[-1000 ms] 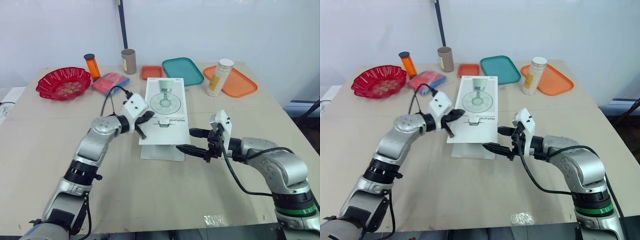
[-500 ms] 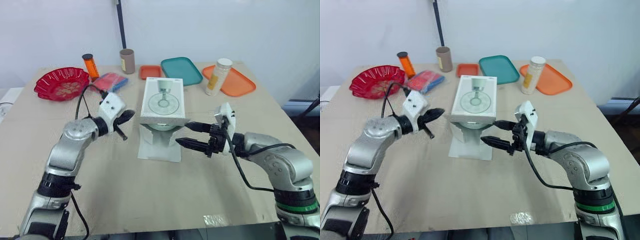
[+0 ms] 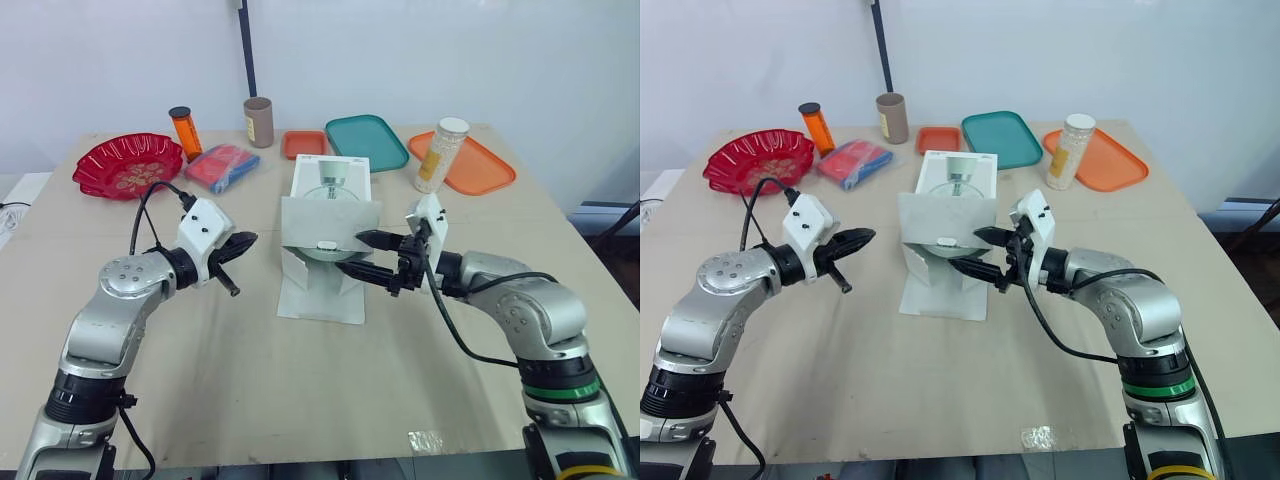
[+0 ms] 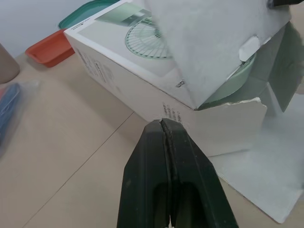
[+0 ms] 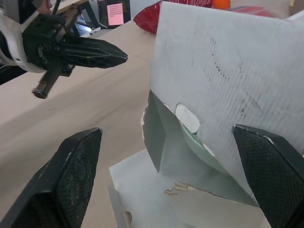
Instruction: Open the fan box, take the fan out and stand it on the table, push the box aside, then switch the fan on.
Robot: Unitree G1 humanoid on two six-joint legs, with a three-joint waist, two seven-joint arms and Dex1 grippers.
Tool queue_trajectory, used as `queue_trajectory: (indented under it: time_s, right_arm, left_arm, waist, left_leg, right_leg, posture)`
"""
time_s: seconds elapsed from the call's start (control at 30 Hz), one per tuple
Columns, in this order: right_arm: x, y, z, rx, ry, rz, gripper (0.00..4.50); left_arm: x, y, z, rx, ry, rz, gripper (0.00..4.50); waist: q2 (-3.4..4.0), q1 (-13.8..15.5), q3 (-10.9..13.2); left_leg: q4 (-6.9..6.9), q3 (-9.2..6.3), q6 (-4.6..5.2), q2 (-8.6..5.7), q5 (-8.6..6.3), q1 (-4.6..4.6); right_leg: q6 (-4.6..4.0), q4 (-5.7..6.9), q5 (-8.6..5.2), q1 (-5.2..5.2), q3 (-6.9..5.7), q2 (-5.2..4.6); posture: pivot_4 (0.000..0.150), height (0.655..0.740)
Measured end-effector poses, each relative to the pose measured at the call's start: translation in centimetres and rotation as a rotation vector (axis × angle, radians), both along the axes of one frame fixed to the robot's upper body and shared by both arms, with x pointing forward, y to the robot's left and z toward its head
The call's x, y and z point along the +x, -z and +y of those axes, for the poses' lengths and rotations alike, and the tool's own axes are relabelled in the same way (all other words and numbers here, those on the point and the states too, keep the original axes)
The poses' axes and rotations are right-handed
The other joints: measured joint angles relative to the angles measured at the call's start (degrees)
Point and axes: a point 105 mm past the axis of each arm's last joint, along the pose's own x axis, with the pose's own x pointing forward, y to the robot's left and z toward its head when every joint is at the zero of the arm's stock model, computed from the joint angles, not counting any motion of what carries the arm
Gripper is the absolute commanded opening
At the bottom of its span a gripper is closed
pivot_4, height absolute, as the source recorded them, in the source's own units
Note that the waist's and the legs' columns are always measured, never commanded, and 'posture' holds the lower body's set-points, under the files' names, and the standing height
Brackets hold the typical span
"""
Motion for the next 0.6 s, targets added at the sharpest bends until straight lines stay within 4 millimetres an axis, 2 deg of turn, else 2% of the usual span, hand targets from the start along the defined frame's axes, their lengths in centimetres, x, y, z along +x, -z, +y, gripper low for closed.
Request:
queue_trajectory:
  time_s: [0.23,0.37,0.43,0.6]
  right_arm:
    - [1.2,0.4,0.4,-0.015,0.048,-0.018,4.50]
    - [1.6,0.6,0.5,-0.025,0.062,-0.025,4.50]
    - [1.9,0.6,0.6,-0.027,0.071,-0.033,4.50]
    - [2.1,0.5,0.7,-0.028,0.074,-0.042,4.50]
  left_arm:
    - [-0.4,-0.6,-1.0,-0.022,0.066,-0.001,0.05]
    - [0.2,-1.5,-1.9,-0.019,0.093,-0.027,0.05]
    - [1.1,-1.4,-3.1,-0.019,0.118,-0.026,0.05]
    - [3.0,-1.2,-4.4,-0.004,0.124,-0.026,0.05]
  waist:
    - [0.00,0.0,0.0]
    - [0.00,0.0,0.0]
    - [0.00,0.0,0.0]
    - [0.00,0.0,0.0]
  left_leg:
    - [0.00,0.00,-0.01,0.00,0.01,0.00]
    - [0.00,0.00,-0.01,0.00,0.01,0.00]
    - [0.00,0.00,-0.02,-0.01,0.01,0.00]
    - [0.01,0.00,-0.10,-0.02,0.06,0.00]
  right_leg:
    - [0.00,0.00,0.00,-0.01,0.00,0.00]
    - [-0.01,0.01,0.01,0.01,0.00,0.00]
    - [-0.01,0.00,0.01,0.00,0.00,0.00]
    - [-0.01,0.00,0.01,0.00,0.00,0.00]
  posture:
    - [0.150,0.7400]
    - [0.150,0.7400]
    - [0.150,0.7400]
    - [0.150,0.7400]
